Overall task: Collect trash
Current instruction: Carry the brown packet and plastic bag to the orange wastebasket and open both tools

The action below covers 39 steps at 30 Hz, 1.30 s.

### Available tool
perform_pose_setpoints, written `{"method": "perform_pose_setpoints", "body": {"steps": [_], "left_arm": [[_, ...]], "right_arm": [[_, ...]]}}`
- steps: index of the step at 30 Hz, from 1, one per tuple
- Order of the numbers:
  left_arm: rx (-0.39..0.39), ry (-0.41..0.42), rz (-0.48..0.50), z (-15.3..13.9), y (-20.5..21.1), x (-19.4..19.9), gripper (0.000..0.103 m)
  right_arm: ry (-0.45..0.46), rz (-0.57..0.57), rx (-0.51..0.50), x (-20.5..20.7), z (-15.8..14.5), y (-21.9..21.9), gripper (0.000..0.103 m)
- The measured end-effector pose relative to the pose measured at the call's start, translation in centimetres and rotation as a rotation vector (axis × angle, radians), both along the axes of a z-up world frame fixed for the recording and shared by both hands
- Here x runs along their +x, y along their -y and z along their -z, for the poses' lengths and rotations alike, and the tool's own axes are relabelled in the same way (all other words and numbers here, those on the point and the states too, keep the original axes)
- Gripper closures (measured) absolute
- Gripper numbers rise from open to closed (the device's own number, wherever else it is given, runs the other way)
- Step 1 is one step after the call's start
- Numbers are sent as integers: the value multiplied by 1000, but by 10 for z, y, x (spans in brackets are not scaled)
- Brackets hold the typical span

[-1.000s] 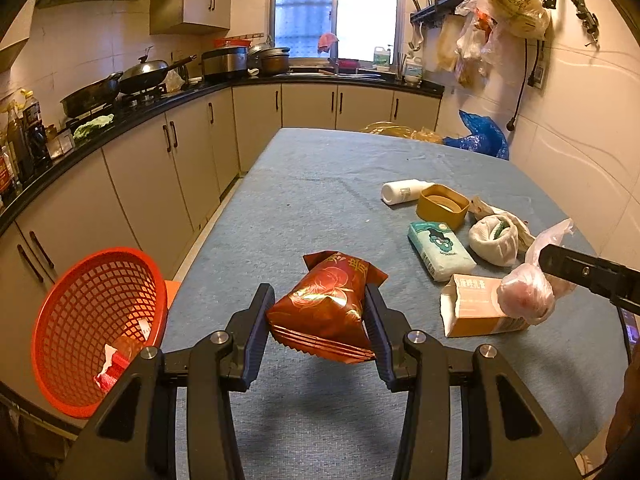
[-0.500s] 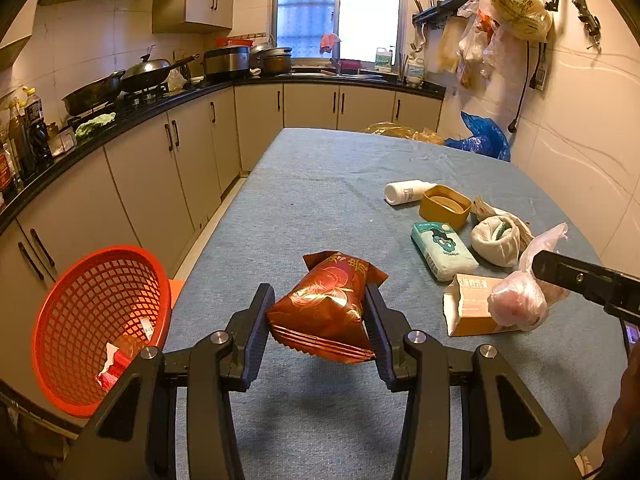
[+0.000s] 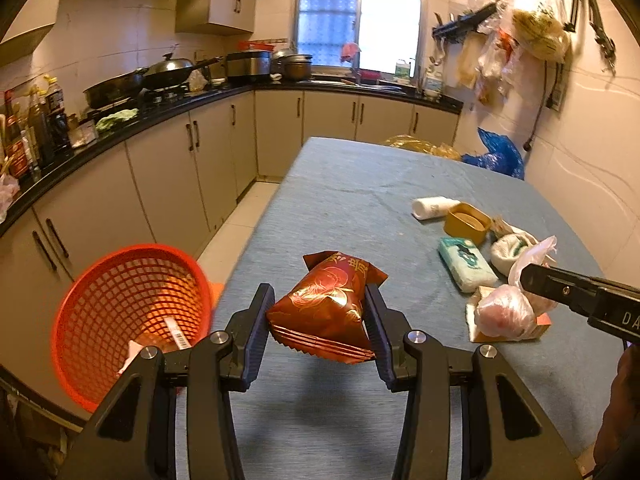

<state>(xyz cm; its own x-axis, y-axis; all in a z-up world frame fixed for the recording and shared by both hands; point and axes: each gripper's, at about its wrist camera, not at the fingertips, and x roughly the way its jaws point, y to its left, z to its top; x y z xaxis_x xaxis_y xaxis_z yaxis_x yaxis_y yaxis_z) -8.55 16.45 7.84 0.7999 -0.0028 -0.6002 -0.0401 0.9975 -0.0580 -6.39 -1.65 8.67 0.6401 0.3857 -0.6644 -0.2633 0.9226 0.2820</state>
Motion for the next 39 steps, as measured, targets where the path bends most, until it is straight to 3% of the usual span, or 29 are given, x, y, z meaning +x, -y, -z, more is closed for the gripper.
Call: {"method": "perform_pose_setpoints", "body": {"steps": [25,39], "left_arm": [[-37,25,-309,-4,-141,-39,59],[-63,-22,-380,17,-181,-42,59]], "right_arm": [[11,-259,-58,24,-11,-149,68],[6,-330,-94,46,-3,-229,67]]}}
